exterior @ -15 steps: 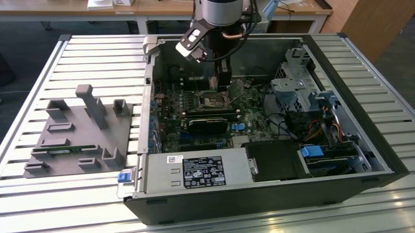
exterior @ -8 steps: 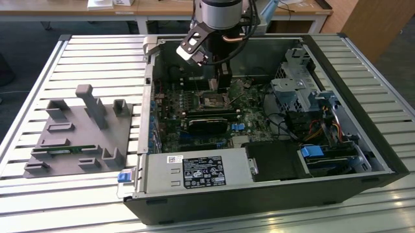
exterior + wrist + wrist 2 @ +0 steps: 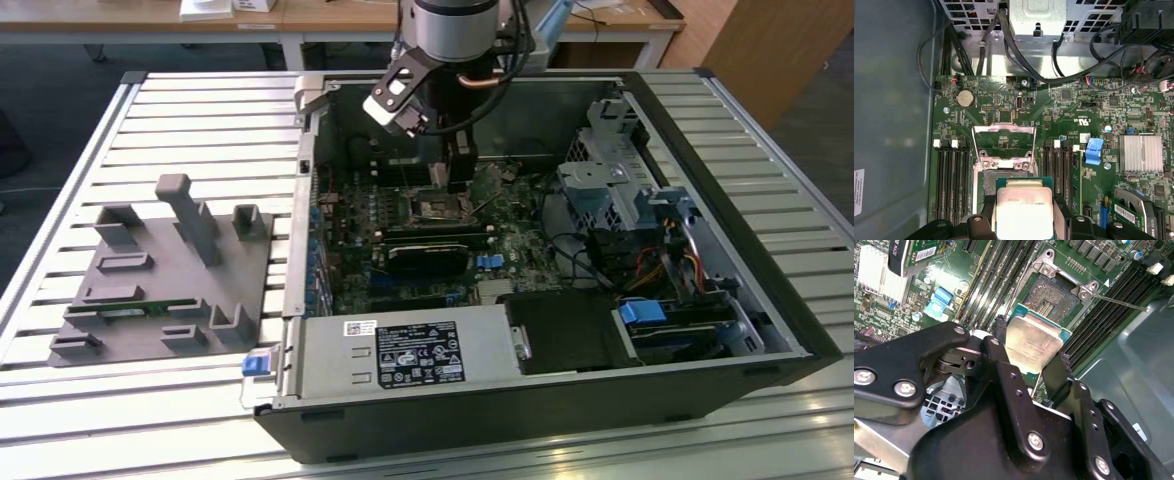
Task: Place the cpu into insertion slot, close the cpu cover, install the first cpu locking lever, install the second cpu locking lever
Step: 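Place the cpu into insertion slot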
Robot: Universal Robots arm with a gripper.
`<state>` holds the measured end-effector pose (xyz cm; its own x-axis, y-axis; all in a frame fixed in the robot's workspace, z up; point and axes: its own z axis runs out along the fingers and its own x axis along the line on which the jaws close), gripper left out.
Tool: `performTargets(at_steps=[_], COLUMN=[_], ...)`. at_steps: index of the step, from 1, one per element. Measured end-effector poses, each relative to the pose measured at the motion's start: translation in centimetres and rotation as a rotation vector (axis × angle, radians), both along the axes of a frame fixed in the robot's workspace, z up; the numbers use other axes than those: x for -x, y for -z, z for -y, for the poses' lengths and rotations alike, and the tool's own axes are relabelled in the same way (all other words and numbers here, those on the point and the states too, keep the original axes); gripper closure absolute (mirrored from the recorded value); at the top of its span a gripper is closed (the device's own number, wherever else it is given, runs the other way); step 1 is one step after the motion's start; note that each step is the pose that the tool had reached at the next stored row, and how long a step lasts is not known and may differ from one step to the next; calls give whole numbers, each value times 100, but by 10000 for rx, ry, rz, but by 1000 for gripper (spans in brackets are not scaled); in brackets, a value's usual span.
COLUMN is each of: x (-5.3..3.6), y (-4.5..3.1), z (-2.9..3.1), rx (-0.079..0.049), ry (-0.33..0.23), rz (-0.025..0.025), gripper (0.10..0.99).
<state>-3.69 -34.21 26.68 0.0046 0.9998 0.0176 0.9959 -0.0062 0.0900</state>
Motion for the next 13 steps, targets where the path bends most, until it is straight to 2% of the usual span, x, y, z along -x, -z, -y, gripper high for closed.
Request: performTargets(at_steps=[6, 8, 13], x=[1, 1, 2], y=[19, 53, 111], z=[-20, -46, -57], rx=[1, -1, 0], ry=[1, -9, -187], rz=[-1, 1, 0], gripper=[549, 549, 549])
